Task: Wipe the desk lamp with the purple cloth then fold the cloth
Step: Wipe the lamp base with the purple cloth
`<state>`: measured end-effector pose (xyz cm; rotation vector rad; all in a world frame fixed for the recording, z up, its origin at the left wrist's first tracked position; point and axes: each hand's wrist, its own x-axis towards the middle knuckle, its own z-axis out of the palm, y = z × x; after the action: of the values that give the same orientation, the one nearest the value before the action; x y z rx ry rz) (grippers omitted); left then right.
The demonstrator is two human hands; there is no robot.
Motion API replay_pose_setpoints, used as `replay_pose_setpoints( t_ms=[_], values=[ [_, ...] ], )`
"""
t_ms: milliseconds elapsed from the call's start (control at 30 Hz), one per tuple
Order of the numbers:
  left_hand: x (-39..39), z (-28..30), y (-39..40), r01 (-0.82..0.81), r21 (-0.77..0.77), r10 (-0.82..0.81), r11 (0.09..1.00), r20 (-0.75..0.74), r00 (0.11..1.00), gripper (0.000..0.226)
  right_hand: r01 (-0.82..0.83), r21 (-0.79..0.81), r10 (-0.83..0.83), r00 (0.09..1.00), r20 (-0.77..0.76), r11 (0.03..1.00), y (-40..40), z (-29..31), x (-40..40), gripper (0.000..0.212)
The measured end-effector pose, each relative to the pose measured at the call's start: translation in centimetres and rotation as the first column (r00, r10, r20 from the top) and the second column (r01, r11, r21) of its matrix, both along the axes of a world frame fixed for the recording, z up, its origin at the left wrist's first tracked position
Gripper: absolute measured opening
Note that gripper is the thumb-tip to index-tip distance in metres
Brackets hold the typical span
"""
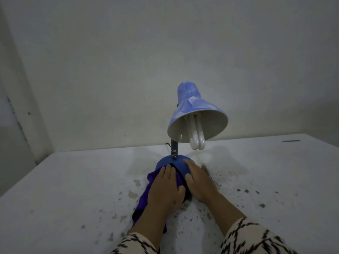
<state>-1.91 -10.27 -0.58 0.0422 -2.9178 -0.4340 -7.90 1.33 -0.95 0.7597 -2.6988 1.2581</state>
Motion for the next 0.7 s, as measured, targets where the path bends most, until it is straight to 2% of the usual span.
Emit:
replay_pose_setpoints(
  t_ms=[167, 333, 700],
  values=[
    [1.1, 0.3, 0.2, 0.002, -0.038, -0.001, 0.999, 0.004, 1.0, 0.061, -0.03, 0.125, 0.03, 1.0, 0.003, 0.992, 0.9, 0.6, 0.0, 0.057],
    [1.5, 0.3, 0.3, 0.006, -0.11, -0.004, 0.994, 0.018, 1.0, 0.058, -0.019, 0.159, 0.016, 1.0, 0.025, 0.987, 1.7, 0.4, 0.9, 0.059],
    [2.3, 0.0, 1.3, 0.02, -0.152, -0.017, 0.988, 0.018, 1.0, 0.055, -0.003, 0.102, -0.003, 0.998, 0.064, 0.995, 2.8, 0.3, 2.7, 0.056]
  ],
)
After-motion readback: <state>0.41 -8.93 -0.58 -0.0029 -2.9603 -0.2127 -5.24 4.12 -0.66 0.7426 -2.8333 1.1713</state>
